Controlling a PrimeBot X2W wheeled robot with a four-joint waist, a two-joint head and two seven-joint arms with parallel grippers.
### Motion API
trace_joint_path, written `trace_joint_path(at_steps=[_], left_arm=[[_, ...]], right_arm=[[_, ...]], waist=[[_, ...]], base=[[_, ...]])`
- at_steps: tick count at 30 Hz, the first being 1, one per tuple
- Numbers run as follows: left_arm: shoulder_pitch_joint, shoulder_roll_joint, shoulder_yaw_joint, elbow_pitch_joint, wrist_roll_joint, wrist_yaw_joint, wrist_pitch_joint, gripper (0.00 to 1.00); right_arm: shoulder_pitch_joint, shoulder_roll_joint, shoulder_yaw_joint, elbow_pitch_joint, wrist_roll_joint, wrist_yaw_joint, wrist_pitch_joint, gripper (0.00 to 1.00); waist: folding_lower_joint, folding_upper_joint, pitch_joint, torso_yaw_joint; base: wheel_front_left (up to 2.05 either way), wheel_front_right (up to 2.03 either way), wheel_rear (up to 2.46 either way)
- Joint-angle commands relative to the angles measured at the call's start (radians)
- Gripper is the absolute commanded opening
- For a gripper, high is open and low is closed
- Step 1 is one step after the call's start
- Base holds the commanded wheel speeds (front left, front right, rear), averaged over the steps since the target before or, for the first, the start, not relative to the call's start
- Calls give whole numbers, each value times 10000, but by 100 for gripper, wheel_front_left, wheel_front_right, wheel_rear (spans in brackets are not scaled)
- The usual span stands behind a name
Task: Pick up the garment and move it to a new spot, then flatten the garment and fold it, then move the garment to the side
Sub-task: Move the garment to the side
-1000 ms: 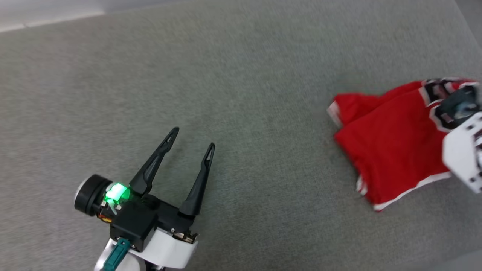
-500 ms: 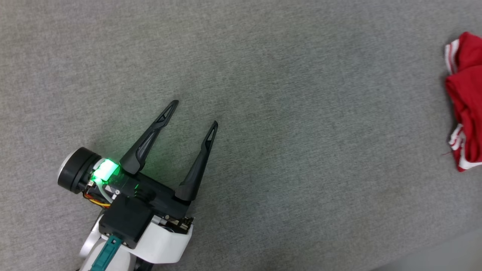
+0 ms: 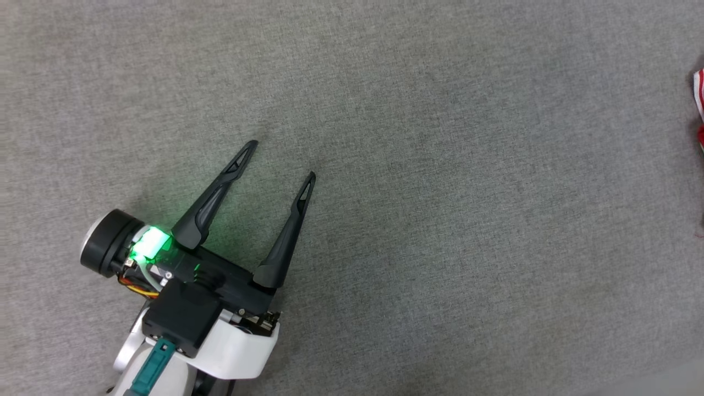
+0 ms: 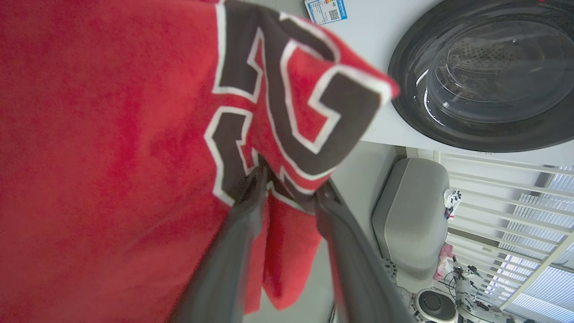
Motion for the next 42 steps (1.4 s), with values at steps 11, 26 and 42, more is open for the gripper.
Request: trace_joint_path(at_steps=[11,26,42], left_arm=[[296,-559,264,606,-388,249,-21,100],[1897,-1412,2032,1617,-1087,769,-23,100],[2728,-2011,2802,2642,-1388,582,-21,100]], right_arm=[[-120,417,299,-1189,7,-14,-21,100],[2083,3107,-245,-4580,1368,-11,-2323,100],[5438,5885,-441,-6009,2614,-11,-4465,100]], waist=[[-1,0,-1971,345],[-1,0,-4939,1591],[-1,0,-6060,2537]], base=[[0,0,0],[0,0,0],[0,0,0]])
